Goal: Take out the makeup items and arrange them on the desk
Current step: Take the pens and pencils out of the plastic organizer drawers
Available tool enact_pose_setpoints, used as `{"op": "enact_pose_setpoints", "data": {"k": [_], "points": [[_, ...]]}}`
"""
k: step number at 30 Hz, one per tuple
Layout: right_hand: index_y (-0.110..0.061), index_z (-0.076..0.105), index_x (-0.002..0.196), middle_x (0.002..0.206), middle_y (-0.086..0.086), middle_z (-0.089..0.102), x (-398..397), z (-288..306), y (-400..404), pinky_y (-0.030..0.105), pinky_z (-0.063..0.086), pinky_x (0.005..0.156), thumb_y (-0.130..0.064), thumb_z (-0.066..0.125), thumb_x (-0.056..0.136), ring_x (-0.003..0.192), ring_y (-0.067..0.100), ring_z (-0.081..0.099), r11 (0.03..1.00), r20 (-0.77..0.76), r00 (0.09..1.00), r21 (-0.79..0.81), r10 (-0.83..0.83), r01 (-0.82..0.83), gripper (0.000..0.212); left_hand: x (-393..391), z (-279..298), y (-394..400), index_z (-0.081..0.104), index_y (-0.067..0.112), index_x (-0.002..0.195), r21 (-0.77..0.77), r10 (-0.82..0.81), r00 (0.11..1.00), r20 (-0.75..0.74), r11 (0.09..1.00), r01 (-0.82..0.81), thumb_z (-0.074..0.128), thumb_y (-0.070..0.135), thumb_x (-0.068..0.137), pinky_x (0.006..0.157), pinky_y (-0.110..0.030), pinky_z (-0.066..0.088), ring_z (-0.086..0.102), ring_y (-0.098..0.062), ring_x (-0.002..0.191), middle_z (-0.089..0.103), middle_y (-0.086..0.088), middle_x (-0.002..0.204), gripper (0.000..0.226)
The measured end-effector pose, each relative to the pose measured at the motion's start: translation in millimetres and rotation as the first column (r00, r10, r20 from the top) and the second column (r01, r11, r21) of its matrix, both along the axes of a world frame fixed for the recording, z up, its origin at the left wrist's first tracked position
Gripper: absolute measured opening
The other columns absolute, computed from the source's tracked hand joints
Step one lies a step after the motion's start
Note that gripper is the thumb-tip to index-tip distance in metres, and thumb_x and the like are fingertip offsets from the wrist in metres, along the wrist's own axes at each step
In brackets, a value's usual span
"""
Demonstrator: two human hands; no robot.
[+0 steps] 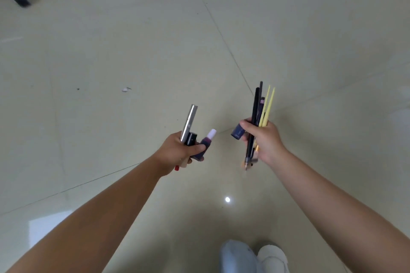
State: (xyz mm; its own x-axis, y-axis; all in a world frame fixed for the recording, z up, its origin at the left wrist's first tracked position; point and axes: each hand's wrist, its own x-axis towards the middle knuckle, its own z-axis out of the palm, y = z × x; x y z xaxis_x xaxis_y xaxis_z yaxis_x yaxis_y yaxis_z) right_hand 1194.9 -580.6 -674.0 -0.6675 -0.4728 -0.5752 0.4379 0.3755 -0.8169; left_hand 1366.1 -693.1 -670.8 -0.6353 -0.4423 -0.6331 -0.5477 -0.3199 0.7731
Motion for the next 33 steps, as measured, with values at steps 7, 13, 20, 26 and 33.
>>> {"op": "enact_pose_setpoints", "data": {"k": [7,13,20,26,33], "points": [[-0.011,0.058,0.072,0.045,-0.002,0.063,122,126,-59,0.012,0.043,0.04,-0.004,0.061,0.082,0.042,0.006,0.06,1.0,0.217,0.976,0.02,-0.015,0.011,0.012,115,124,-34,0.046,0.015,0.073,0.104,0.056,0.998,0.013,0.993,-0.057,0.067,0.005,0.079,0.034,-0.016,0.027,0.046,-0.009,0.036,0.066,0.003,0.051,0.024],[-0.017,0.06,0.068,0.048,-0.001,0.064,205,236,-102,0.024,0.044,0.042,-0.013,0.066,0.08,0.045,0.013,0.055,0.951,0.216,0.953,0.175,0.215,-0.254,0.013,212,235,-61,0.046,0.018,0.07,0.158,0.133,0.989,0.067,0.977,-0.142,0.069,0.006,0.077,0.035,-0.013,0.025,0.039,-0.012,0.037,0.063,0.001,0.052,0.027],[-0.013,0.058,0.074,0.045,0.001,0.063,328,363,-152,0.028,0.042,0.052,-0.011,0.065,0.081,0.051,0.02,0.055,0.778,0.245,0.814,0.245,0.527,-0.578,0.01,331,361,-78,0.045,0.018,0.07,0.151,0.327,0.938,0.114,0.928,-0.342,0.069,0.008,0.078,0.032,-0.009,0.025,0.038,-0.003,0.03,0.058,-0.006,0.062,0.027],[-0.014,0.057,0.074,0.043,-0.001,0.059,477,451,-208,0.028,0.04,0.053,-0.005,0.062,0.079,0.044,0.012,0.056,0.533,0.083,0.567,0.253,0.819,-0.807,0.012,468,441,-88,0.043,0.019,0.066,0.063,0.619,0.778,0.11,0.777,-0.627,0.07,0.006,0.075,0.032,-0.01,0.026,0.042,0.0,0.03,0.055,-0.002,0.056,0.031],[-0.014,0.055,0.08,0.035,0.0,0.056,669,495,-242,0.016,0.039,0.038,0.0,0.056,0.081,0.033,0.007,0.047,0.169,0.2,0.207,0.195,0.957,-0.966,0.014,662,492,-75,0.043,0.017,0.063,-0.051,0.796,0.593,0.124,0.601,-0.797,0.071,0.0,0.073,0.04,-0.013,0.04,0.052,-0.003,0.039,0.051,0.009,0.047,0.035]]}}
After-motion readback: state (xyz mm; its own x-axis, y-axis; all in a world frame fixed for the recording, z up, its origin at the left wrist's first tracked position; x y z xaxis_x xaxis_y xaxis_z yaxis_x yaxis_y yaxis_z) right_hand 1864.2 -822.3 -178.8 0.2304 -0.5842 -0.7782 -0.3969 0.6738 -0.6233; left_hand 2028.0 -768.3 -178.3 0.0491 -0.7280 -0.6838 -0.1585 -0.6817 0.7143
